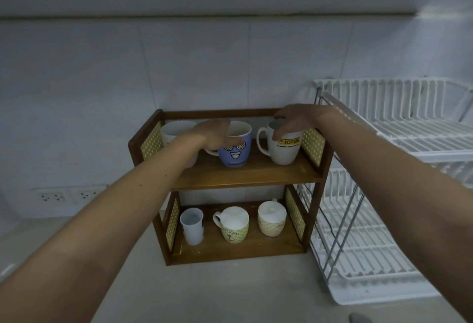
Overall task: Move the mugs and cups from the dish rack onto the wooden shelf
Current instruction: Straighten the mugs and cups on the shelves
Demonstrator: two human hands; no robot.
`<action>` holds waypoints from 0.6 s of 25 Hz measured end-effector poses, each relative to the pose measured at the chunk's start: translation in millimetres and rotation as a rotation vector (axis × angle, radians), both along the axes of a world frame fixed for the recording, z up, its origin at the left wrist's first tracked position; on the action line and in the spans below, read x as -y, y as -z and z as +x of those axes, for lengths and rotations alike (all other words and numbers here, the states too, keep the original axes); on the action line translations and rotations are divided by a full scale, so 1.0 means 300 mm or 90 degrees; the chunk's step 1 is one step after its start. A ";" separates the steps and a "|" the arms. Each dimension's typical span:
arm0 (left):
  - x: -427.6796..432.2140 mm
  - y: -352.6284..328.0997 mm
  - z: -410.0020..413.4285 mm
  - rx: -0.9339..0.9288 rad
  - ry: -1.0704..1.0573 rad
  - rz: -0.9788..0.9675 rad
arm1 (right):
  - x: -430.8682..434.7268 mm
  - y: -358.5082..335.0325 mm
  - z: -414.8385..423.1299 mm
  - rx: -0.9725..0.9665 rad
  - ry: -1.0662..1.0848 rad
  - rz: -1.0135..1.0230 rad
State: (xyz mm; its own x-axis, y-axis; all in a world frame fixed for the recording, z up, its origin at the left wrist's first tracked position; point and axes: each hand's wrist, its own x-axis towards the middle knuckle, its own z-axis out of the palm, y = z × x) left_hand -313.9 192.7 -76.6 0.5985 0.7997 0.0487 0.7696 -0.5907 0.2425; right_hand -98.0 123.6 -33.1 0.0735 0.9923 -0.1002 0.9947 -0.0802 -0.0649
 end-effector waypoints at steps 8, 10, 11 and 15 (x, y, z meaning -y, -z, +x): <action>0.013 -0.005 0.007 -0.020 -0.006 -0.018 | 0.019 0.016 -0.002 0.020 0.013 0.014; 0.066 0.008 0.002 -0.006 -0.013 0.065 | 0.050 0.040 -0.037 -0.011 -0.011 0.098; 0.106 0.024 -0.008 0.050 0.002 0.118 | 0.076 0.063 -0.064 -0.071 -0.023 0.199; 0.311 0.193 -0.155 0.333 0.115 0.265 | 0.274 0.256 -0.185 -0.282 -0.132 0.646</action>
